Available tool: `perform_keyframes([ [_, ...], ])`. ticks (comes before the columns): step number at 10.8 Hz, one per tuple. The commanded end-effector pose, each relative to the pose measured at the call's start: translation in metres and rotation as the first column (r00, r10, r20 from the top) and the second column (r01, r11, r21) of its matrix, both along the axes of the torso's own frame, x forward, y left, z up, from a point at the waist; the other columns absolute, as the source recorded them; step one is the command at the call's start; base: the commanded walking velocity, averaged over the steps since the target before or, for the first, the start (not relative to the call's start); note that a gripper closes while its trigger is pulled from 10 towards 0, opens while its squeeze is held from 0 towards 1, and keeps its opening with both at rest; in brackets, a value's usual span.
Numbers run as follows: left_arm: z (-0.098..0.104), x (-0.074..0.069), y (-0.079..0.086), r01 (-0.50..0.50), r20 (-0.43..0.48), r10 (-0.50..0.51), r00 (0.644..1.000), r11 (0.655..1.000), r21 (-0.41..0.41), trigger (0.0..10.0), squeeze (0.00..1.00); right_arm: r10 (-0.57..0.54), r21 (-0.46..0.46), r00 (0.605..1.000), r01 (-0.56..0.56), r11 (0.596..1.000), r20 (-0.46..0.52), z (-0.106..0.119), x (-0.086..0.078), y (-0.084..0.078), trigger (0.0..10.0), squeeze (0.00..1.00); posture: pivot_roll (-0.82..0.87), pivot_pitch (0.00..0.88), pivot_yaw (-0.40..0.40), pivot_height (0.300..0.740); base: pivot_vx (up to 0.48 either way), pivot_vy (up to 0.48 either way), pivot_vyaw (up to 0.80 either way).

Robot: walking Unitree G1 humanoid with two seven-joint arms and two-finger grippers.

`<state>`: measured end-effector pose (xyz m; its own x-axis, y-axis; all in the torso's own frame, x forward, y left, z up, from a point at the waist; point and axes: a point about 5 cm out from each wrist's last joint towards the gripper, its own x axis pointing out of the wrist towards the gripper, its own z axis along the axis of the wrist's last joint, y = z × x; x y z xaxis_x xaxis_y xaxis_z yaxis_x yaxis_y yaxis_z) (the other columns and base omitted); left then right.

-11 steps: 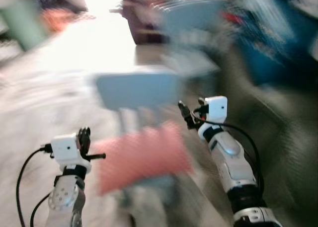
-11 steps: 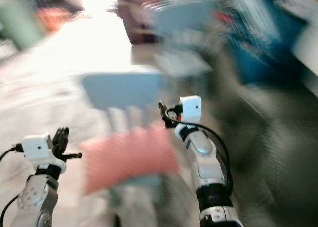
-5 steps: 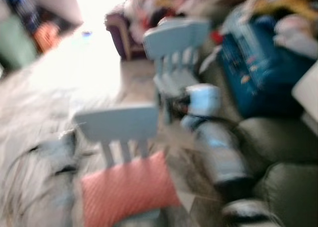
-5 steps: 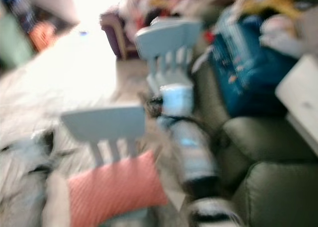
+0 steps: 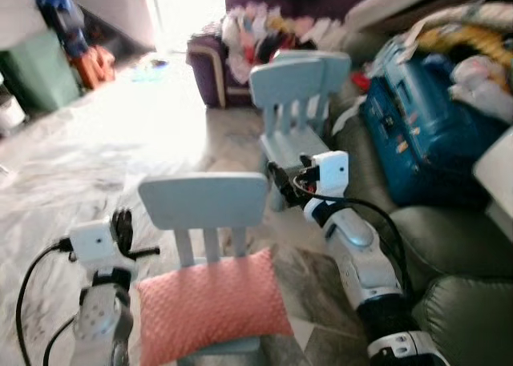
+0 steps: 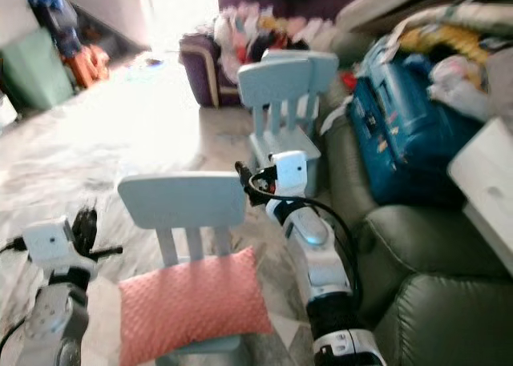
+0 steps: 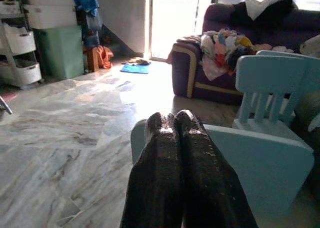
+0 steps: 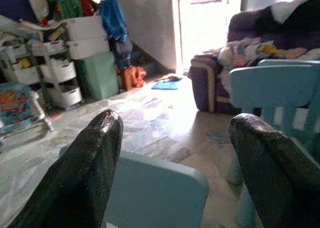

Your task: Move the pillow to the sofa

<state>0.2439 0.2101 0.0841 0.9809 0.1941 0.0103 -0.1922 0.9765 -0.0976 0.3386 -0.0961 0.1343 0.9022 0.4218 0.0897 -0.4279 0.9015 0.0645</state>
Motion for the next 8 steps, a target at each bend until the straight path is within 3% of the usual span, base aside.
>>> perform_keyframes([
  [1,0.0016,-0.0008,-0.002,0.006,-0.005,-0.006,1.0,1.0,-0.006,10.0,0.0,-0.004,-0.003,1.0,0.004,1.0,0.003,0.0021,-0.0001,-0.0037,10.0,0.0,-0.15,0.0,0.039,0.74,0.0,0.0,0.0],
  [8,-0.0022,-0.006,-0.0002,0.005,-0.041,-0.005,0.999,1.0,-0.014,10.0,0.0,-0.001,-0.012,1.0,0.001,1.0,-0.022,-0.0034,-0.0021,-0.0072,10.0,0.0,-0.15,0.0,0.044,0.74,0.0,0.47,0.0],
])
